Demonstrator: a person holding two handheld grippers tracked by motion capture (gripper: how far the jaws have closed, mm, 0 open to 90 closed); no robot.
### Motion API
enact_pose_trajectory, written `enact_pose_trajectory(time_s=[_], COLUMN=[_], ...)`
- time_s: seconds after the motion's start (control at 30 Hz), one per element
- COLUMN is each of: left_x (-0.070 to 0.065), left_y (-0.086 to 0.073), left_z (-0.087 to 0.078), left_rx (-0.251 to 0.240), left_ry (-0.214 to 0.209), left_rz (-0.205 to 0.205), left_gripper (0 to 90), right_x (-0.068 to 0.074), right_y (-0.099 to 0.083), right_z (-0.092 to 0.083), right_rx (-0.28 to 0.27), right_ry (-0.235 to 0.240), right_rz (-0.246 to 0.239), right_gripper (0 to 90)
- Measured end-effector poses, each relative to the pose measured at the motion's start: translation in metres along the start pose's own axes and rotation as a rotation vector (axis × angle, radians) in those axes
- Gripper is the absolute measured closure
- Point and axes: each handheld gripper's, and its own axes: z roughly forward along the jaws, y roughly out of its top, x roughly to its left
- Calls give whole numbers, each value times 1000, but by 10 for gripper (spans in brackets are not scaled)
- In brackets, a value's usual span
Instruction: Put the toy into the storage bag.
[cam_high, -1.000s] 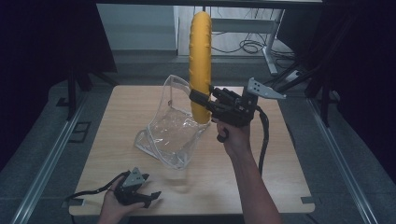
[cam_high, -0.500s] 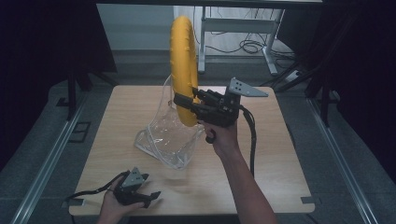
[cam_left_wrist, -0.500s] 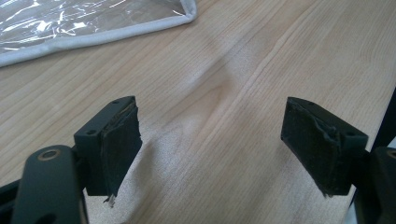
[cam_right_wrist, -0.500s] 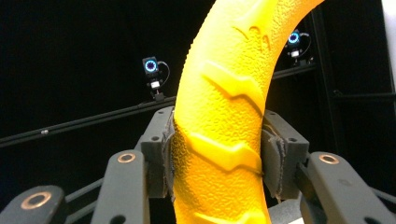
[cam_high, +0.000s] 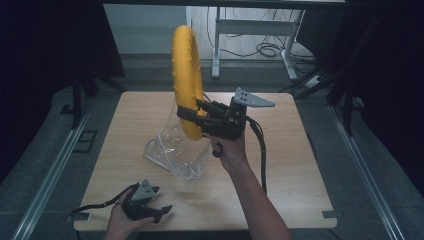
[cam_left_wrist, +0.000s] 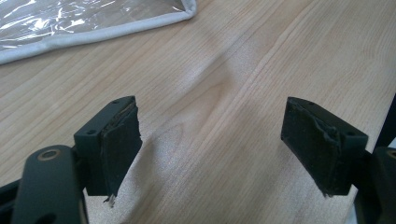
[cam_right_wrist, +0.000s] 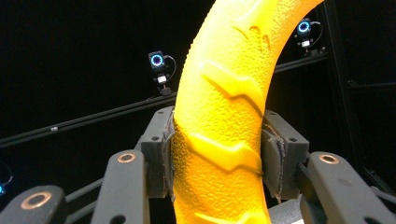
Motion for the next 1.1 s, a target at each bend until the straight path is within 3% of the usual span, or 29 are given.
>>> enact_pose_trajectory(time_s=[0.43,1.1], left_x=[-1,-1], left_y=[-1,-1], left_z=[1,2], left_rx=[1,5], left_ry=[4,3], left_rz=[-1,3], left_gripper=[197,197], right_x=[-9,-16], right_y=[-24,-45], right_z=[6,4], right_rx=[23,38], right_ry=[4,-4], right_rz=[45,82], right_gripper=[519,518])
